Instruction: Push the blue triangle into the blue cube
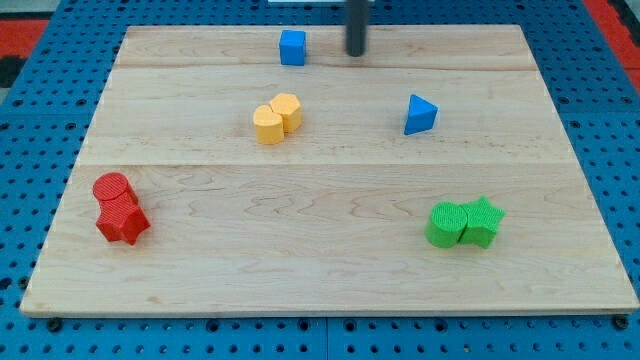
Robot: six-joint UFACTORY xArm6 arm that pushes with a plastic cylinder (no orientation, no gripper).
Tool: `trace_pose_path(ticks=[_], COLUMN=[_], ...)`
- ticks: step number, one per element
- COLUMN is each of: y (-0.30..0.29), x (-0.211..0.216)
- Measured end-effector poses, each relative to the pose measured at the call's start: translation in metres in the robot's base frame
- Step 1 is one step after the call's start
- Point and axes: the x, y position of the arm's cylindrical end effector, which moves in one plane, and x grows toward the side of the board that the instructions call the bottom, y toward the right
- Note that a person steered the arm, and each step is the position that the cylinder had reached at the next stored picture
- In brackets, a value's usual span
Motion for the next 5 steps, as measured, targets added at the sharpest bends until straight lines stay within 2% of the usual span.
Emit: trace_pose_path(ticks=[1,2,3,4,5], y=[0.093,0.114,0.101,0.047,-0.032], x=[0.033,0.105,0.153,0.150,0.114])
